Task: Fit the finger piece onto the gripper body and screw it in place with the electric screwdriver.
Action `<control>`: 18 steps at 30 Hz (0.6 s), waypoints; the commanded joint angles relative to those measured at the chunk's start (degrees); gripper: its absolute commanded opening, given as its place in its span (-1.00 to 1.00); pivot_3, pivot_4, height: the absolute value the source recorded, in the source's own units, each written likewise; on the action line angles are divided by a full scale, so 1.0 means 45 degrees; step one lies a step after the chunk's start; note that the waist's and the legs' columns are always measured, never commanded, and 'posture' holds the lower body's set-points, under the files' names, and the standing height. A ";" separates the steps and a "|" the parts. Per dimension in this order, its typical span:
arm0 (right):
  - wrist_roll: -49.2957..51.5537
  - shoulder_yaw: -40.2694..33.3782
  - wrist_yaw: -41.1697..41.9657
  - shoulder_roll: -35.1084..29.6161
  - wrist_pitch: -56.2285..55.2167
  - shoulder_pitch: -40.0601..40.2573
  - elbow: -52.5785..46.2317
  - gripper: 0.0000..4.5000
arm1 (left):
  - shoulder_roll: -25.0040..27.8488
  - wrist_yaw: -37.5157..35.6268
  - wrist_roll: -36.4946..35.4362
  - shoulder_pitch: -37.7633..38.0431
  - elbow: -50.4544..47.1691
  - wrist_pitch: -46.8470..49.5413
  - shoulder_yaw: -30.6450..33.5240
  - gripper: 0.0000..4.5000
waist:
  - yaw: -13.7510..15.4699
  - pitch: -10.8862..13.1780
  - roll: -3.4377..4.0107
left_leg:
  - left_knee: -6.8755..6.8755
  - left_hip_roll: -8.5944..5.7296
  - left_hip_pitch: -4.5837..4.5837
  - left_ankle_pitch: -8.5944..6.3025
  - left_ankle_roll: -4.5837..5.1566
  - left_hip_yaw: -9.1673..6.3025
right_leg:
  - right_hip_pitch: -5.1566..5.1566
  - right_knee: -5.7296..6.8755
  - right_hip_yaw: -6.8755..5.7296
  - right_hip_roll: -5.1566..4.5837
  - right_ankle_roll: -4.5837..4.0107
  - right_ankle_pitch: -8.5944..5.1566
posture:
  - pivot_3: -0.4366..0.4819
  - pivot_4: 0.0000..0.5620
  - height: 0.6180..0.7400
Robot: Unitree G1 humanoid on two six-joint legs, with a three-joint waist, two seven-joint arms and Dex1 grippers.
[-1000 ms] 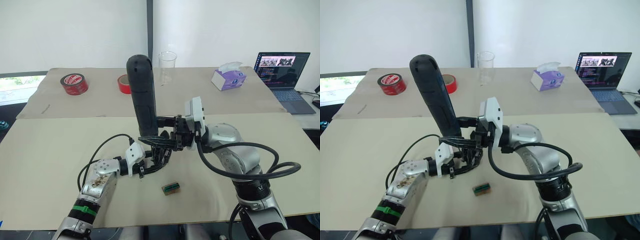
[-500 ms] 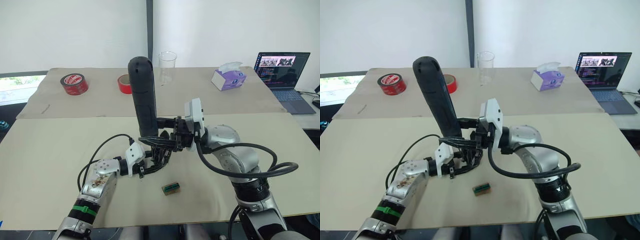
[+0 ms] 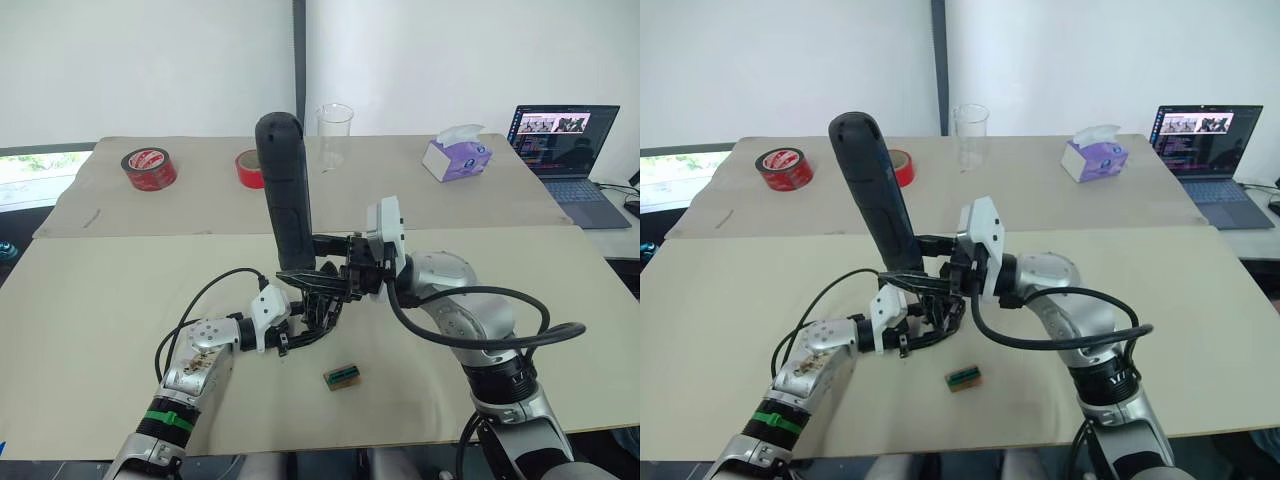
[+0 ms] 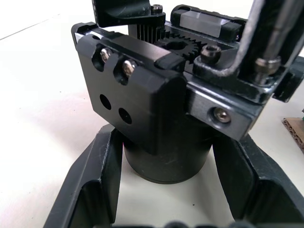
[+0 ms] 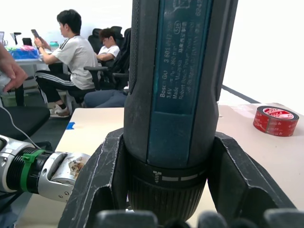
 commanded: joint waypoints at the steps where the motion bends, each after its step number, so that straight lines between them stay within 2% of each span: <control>1: -0.0675 0.0387 -0.0058 -0.0228 -0.0089 0.0285 0.0413 -0.14 | 0.0268 -0.0322 0.0292 0.0368 0.0358 0.0683 -0.0511 0.00 | -0.0009 -0.0007 0.0002 | -0.0001 0.0000 0.0002 0.0000 0.0000 0.0000 | 0.0000 0.0000 0.0001 0.0000 -0.0001 -0.0001 | -0.05 -0.47 1.00; 18: -0.1605 0.1433 0.0451 -0.0386 -0.1365 0.1092 0.1194 -0.14 | 0.0445 -0.0276 0.0072 0.0354 0.0011 0.1182 -0.0301 0.00 | -0.0027 -0.0120 -0.0006 | -0.0027 0.0003 0.0041 0.0000 -0.0001 0.0001 | 0.0018 -0.0001 0.0001 0.0011 -0.0027 -0.0024 | -0.05 -0.47 1.00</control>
